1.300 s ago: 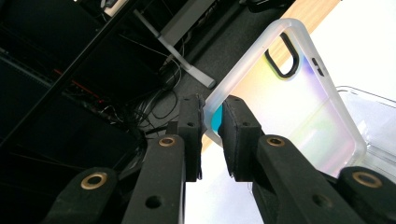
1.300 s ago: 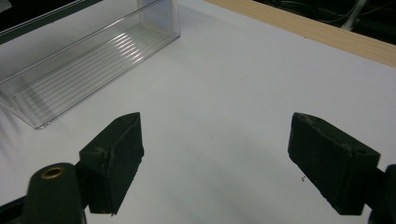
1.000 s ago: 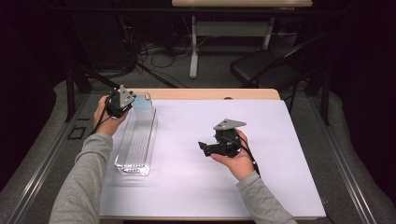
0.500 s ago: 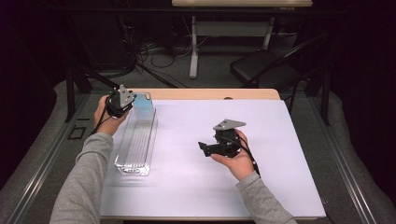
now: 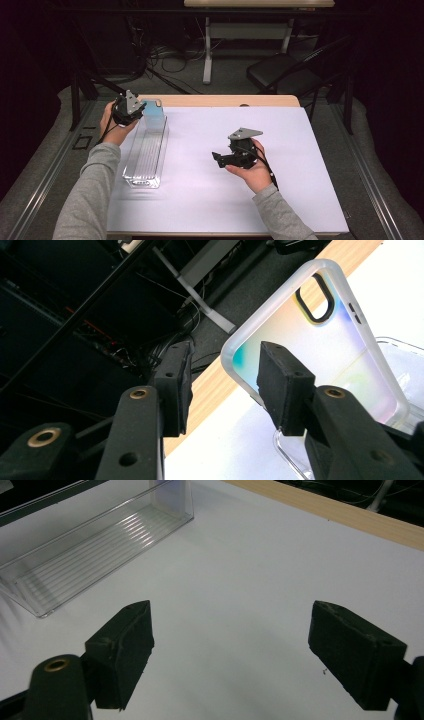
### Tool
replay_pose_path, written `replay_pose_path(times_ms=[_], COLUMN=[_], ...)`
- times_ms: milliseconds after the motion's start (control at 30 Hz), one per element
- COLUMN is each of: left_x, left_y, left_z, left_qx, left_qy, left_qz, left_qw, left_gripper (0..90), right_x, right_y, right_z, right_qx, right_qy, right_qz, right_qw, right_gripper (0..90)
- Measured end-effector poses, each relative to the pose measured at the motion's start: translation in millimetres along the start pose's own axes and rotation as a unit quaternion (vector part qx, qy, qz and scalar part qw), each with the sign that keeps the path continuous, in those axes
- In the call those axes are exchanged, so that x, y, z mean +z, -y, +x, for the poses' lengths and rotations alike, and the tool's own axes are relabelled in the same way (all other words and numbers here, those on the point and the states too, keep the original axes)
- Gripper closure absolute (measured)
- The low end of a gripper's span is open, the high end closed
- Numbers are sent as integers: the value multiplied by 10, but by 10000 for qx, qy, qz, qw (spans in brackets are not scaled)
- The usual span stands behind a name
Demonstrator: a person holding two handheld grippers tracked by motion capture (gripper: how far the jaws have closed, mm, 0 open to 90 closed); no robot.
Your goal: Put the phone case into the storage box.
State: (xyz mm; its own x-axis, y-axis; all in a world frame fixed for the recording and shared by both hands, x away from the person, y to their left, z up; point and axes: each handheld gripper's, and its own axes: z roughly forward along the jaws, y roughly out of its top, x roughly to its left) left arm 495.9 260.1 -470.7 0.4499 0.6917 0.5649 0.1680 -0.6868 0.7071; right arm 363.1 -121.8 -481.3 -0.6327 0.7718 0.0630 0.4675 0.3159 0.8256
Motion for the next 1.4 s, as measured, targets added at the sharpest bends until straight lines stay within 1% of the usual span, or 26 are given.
replay_pose_path(times_ms=[167, 233, 467, 600, 667, 767, 800, 900, 1033, 1067, 1100, 1167, 1367, 1400], left_x=[-12, -20, -54, -80, -92, -110, -117, -143, -186, -201, -210, -226, -273, -279], left_y=[-15, -23, -42, -53, -58, -65, -66, -70, -76, -79, -81, -86, -101, -104], left_z=[-5, -8, -3, -9, -7, 6, 7, 17, 34, 39, 43, 52, 50, 49], left_qx=[-74, -71, -104, -113, -104, -174, -161, -188, -319, -324, -387, -502, -696, -704], left_qy=[-19, -36, -55, -27, -57, -64, -90, -71, -20, -23, 12, 84, 234, 249], left_qz=[-19, -18, -16, 27, 7, 31, 26, 9, 1, 19, 6, 41, 168, 176], left_qw=[10000, 10000, 9999, 9999, 9999, 9998, 9998, 9998, 9995, 9995, 9992, 9987, 9972, 9970], left_gripper=[507, 488, 463, 462, 462, 462, 462, 462, 456, 455, 455, 450, 423, 418], right_x=[1, -4, -5, 3, 6, 7, 8, 9, 6, 5, 5, 5, -1, -1], right_y=[0, -1, 0, 2, 4, 5, 6, 6, 4, 3, 3, 4, 3, 3], right_z=[1, -2, -8, -6, -9, -12, -13, -9, -6, -7, -8, -13, -14, -14], right_qx=[-20, -25, -29, -23, -47, -38, -45, -63, -40, -16, -11, -4, 36, 39], right_qy=[-8, -9, -16, -24, -32, -39, -35, -12, -32, -35, -37, -42, -27, -25], right_qz=[-9, 5, 4, 21, 33, 39, 39, 26, 11, 7, 7, 8, 14, 14], right_qw=[10000, 10000, 10000, 10000, 10000, 10000, 10000, 10000, 10000, 10000, 10000, 10000, 10000, 10000], right_gripper=[177, 177, 177, 176, 175, 175, 175, 175, 174, 172, 168, 163, 158, 157])
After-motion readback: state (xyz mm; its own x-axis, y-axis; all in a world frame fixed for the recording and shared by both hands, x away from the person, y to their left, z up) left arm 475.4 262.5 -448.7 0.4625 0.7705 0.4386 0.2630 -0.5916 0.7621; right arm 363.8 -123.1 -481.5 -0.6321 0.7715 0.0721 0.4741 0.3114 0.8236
